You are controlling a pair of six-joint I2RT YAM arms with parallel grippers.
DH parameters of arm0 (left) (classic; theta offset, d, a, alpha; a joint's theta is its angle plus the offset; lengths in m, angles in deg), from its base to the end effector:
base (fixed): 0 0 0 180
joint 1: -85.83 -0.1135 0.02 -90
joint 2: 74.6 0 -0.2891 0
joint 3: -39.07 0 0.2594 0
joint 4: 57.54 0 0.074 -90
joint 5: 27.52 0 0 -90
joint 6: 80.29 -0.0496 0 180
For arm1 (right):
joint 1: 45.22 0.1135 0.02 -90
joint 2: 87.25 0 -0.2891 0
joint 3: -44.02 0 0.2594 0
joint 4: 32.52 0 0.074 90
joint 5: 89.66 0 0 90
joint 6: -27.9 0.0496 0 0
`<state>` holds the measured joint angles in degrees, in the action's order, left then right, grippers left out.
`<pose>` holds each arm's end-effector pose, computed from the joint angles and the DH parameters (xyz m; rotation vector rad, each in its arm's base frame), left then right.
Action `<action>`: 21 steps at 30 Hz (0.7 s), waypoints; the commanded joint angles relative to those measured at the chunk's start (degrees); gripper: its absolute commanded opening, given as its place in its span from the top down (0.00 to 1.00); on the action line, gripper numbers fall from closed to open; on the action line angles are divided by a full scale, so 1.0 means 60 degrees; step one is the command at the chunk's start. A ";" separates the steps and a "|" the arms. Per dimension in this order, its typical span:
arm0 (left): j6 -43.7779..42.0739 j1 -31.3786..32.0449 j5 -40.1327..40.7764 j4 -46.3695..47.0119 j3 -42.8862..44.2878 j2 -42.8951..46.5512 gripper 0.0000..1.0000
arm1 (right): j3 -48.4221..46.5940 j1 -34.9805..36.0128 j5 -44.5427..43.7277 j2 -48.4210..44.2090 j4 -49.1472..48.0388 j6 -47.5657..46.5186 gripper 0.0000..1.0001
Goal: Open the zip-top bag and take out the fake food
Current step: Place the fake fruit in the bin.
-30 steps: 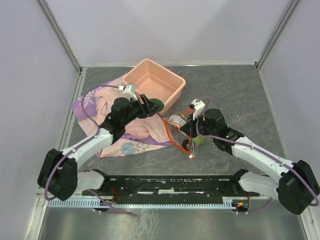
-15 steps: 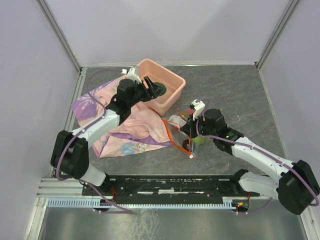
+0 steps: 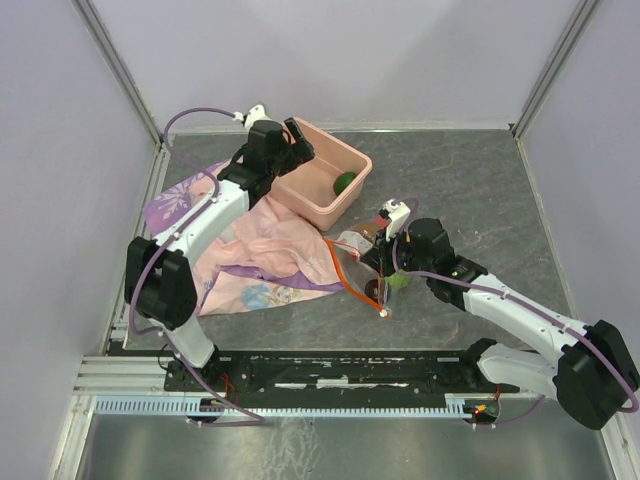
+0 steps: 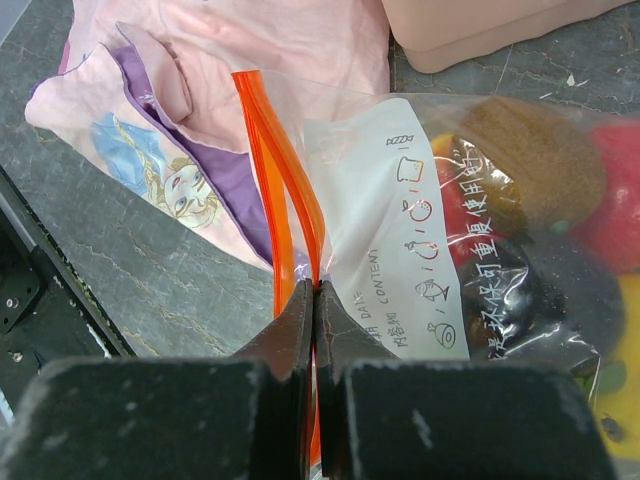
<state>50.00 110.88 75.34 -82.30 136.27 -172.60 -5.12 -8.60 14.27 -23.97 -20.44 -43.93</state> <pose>0.3942 -0.1721 0.3434 -0.4132 1.9985 -0.4994 0.1944 0.1594 0.2544 -0.4976 2.0611 0.8346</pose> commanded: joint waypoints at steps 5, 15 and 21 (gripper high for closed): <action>-0.0021 -0.0006 0.0651 0.0032 -0.0577 0.1197 0.00 | -0.0030 -0.0039 0.0120 -0.0097 -0.0404 0.0058 0.98; -0.0140 -0.0012 -0.0062 0.0535 -0.1159 0.1643 0.00 | -0.0054 -0.0037 0.0109 -0.0127 -0.0369 0.0065 0.98; -0.0750 -0.0003 -0.1737 0.2479 -0.3210 0.2992 0.01 | -0.0089 -0.0035 0.0102 -0.0168 -0.0289 0.0020 0.98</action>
<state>49.80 110.91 72.81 -78.89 124.56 -162.55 -5.12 -8.60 14.71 -23.97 -20.47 -43.88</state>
